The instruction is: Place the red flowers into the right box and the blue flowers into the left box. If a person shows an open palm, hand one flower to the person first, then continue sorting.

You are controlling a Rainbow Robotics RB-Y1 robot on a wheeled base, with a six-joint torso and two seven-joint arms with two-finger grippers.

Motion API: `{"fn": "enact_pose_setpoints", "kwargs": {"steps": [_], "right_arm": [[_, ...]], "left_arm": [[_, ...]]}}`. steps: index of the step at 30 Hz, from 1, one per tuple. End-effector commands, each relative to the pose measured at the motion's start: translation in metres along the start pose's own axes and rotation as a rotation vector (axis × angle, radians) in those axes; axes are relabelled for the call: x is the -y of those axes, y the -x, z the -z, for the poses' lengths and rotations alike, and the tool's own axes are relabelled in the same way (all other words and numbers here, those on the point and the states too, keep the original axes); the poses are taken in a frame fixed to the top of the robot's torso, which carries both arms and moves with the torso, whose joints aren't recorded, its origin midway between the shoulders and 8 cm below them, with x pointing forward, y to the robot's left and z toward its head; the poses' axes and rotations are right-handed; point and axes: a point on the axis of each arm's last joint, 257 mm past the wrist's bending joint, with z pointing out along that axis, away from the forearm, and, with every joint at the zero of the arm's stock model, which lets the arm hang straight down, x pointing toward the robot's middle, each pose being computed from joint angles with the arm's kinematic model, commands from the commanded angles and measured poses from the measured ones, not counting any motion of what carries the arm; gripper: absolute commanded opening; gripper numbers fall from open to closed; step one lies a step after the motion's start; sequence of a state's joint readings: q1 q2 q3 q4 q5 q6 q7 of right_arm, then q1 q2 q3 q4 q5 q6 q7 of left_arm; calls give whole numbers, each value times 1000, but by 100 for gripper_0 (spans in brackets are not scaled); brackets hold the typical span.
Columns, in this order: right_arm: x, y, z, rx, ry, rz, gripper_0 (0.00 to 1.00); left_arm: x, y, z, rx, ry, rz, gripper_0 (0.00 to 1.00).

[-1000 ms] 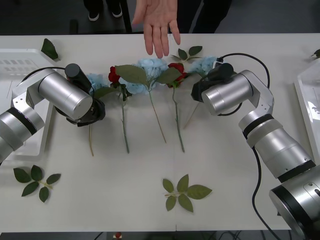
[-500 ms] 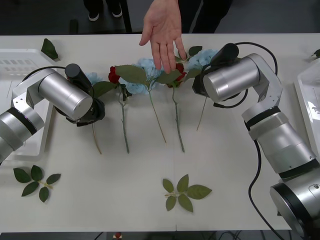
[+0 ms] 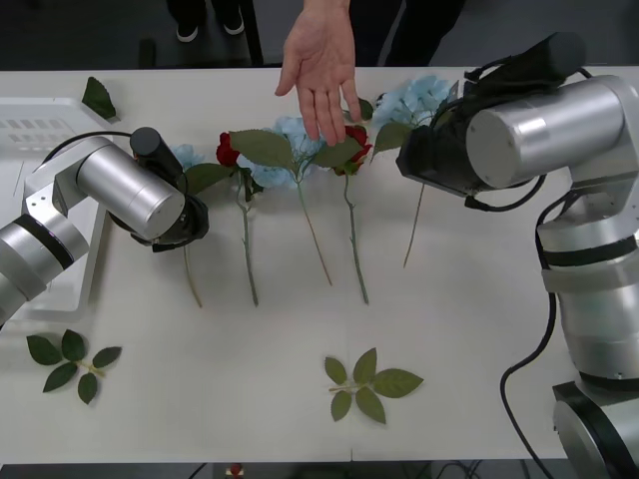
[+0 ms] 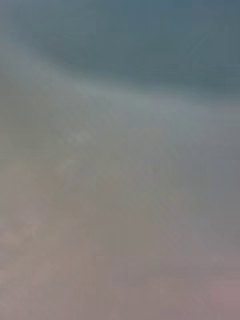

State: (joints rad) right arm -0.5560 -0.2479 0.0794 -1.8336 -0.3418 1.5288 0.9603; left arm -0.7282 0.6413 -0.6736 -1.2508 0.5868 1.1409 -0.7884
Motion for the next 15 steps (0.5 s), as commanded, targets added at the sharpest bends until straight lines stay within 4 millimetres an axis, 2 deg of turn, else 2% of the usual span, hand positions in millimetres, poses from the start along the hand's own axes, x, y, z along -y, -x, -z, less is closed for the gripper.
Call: {"fn": "enact_pose_setpoints", "kwargs": {"steps": [1,13,15], "right_arm": [[-27,19,47,108,110,60,0],[-106,32,160,429,325,233,0],[-116,34,171,478,337,258,0]], "left_arm": [[0,2,0,14,0,-35,0],[0,1,0,13,-4,-33,0],[1,2,0,15,-3,-37,0]]}}
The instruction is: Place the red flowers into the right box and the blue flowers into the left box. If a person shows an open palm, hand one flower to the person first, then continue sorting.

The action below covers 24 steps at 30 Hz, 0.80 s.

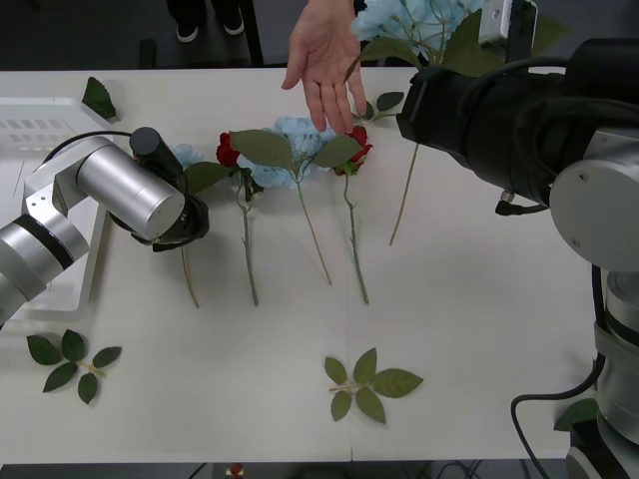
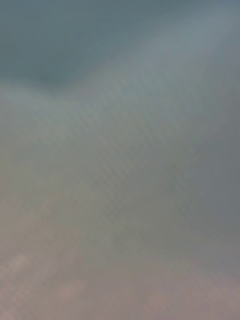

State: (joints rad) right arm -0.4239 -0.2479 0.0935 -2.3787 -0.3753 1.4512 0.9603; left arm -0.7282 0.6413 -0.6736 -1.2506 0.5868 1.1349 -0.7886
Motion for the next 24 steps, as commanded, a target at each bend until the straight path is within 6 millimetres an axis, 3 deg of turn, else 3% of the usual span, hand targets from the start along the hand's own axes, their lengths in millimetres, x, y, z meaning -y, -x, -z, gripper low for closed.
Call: {"fn": "enact_pose_setpoints", "kwargs": {"steps": [1,8,13,24], "right_arm": [[-38,26,24,137,52,151,0],[-64,57,28,336,63,268,0],[-73,76,13,452,79,315,0],[-60,92,-34,526,23,400,0]], "left_arm": [[-1,0,-1,9,3,-36,0],[-1,0,-1,10,2,-38,0],[-1,0,-1,9,3,-39,0],[0,1,0,12,-1,-41,0]]}}
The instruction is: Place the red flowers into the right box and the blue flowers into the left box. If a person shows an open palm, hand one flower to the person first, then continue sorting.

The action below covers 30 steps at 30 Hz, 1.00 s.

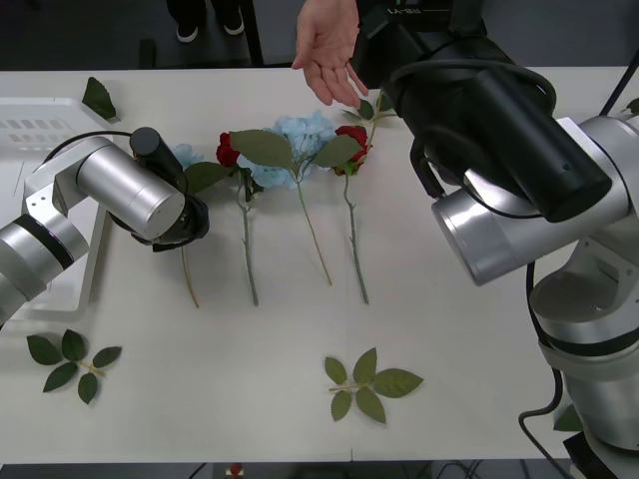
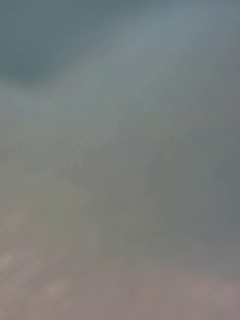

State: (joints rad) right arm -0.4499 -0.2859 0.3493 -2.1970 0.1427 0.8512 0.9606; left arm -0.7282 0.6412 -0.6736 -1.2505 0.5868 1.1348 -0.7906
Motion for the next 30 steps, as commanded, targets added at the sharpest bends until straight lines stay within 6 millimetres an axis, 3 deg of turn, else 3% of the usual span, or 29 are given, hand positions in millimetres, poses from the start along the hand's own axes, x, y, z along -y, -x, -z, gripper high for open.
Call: {"fn": "enact_pose_setpoints", "kwargs": {"steps": [1,14,30], "right_arm": [[-7,12,-19,51,11,64,0],[7,0,-60,55,-22,106,0],[9,0,-62,55,-25,88,0]], "left_arm": [[-1,1,-1,12,0,-40,0],[-1,0,-1,11,0,-46,0],[-2,-2,-2,8,1,-48,0]]}}
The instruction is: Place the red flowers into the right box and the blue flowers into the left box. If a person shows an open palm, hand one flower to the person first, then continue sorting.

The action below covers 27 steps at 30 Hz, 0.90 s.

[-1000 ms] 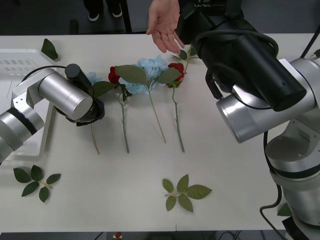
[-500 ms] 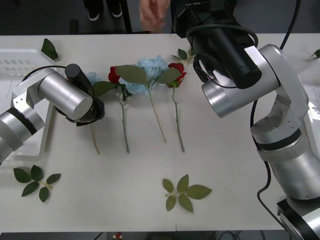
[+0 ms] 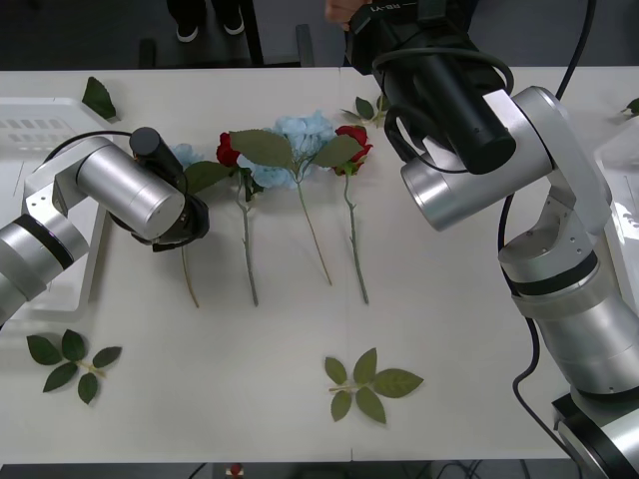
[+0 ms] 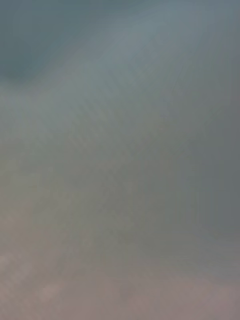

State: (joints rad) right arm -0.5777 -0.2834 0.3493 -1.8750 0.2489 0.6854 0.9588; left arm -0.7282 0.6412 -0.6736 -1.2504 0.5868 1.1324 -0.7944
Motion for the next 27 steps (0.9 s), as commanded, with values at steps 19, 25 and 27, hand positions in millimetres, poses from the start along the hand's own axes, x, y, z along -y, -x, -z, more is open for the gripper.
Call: {"fn": "enact_pose_setpoints", "kwargs": {"steps": [19,25,27], "right_arm": [[-16,25,1,48,28,-53,21],[-17,25,1,49,29,-56,90],[-17,25,1,49,30,-56,98]], "left_arm": [[-2,-3,-2,5,2,-49,0],[-2,-3,-2,5,3,-51,0],[-2,-4,-3,4,3,-52,0]]}}
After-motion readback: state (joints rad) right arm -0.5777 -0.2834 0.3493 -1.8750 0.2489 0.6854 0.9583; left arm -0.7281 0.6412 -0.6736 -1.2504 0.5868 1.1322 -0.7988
